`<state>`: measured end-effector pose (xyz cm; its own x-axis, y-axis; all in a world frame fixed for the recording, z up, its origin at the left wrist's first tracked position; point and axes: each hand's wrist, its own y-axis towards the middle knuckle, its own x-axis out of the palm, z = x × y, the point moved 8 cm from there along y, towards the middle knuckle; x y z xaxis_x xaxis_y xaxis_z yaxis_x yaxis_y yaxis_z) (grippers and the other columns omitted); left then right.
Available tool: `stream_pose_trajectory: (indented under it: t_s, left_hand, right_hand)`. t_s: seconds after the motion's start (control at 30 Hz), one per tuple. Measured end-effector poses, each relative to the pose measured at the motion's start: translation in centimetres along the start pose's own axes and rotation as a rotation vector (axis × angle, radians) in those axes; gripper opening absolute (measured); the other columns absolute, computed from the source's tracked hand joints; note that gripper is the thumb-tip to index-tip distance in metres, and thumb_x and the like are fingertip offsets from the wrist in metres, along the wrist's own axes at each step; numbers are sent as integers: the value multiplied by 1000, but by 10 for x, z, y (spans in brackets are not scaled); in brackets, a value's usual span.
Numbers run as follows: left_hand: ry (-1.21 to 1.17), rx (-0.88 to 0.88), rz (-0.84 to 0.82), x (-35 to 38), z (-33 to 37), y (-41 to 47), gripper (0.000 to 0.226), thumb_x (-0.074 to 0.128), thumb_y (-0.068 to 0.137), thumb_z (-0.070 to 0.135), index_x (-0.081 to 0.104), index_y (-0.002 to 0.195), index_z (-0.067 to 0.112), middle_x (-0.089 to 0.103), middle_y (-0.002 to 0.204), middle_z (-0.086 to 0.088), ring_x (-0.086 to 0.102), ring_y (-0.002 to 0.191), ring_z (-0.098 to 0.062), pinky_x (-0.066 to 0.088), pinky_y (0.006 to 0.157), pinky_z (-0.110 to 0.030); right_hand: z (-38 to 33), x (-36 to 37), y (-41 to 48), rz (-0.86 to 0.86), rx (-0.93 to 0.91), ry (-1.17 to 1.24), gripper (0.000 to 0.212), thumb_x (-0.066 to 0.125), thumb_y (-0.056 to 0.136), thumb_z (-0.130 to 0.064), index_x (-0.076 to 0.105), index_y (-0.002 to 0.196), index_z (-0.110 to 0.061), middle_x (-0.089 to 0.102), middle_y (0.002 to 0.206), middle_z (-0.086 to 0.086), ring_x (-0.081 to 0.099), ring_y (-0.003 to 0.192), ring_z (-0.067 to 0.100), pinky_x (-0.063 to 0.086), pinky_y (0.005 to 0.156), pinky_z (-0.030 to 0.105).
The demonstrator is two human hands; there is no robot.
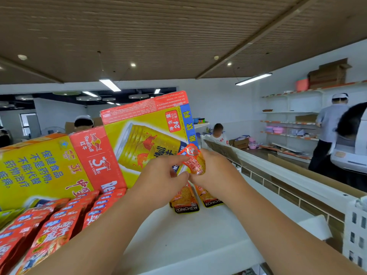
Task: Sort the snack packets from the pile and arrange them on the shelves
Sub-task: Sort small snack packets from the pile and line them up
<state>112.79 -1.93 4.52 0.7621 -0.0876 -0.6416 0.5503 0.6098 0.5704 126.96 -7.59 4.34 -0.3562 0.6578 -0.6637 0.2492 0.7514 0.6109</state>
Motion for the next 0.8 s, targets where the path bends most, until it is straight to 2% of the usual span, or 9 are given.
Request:
stream_pose_trajectory:
  t_s: [0.07, 0.17, 0.27, 0.33, 0.47, 0.6, 0.8]
  left_hand:
    - [-6, 29, -23, 3, 4, 0, 41, 68, 91, 26, 65, 122, 53, 66, 107, 15, 63, 87, -3, 48, 66, -17]
    - [9, 60, -61, 7, 5, 0, 42, 68, 91, 29, 64, 128, 49, 63, 112, 18, 61, 92, -2, 46, 68, -18]
    - [31, 21, -90, 6, -3, 0, 42, 70, 90, 34, 61, 129, 48, 60, 114, 20, 61, 96, -5, 51, 78, -26]
    - [46, -1, -114, 5, -9, 1, 40, 72, 90, 38, 63, 128, 46, 59, 112, 21, 61, 95, -5, 51, 81, -26]
    - [50, -20, -163, 5, -17, 1, 29, 72, 89, 42, 66, 116, 47, 61, 111, 21, 61, 93, -3, 48, 79, -21]
    - [55, -24, -203, 6, -20, 1, 22, 71, 90, 41, 66, 111, 47, 62, 108, 20, 61, 94, -4, 46, 74, -21]
    - [56, -38, -239, 9, -20, -2, 21, 70, 91, 39, 65, 109, 49, 61, 108, 17, 62, 93, -6, 49, 79, -24]
  right_hand:
    - [4, 2, 1, -9, 6, -38, 54, 74, 77, -53, 56, 122, -30, 63, 103, -6, 63, 92, 15, 55, 76, 36]
    - [9, -5, 2, 4, 39, -72, 52, 75, 79, -47, 55, 124, -29, 65, 105, -5, 63, 93, 15, 55, 76, 35]
    - [21, -27, 5, 39, 113, -48, 58, 78, 80, -46, 52, 128, -27, 64, 101, -7, 61, 87, 14, 51, 73, 32]
    - [35, -45, 8, 31, 188, -63, 57, 77, 83, -45, 49, 129, -26, 59, 99, -6, 58, 87, 16, 45, 73, 31]
    - [70, -56, 8, -60, 329, -269, 60, 70, 85, -49, 51, 134, -20, 63, 125, 6, 60, 107, 25, 49, 84, 35]
    - [98, -42, -6, -145, 417, -372, 56, 69, 85, -53, 54, 127, -20, 64, 121, 4, 57, 100, 21, 49, 80, 34]
    - [100, -30, -9, -196, 403, -514, 52, 62, 85, -61, 55, 119, -22, 64, 107, 1, 55, 90, 20, 46, 72, 34]
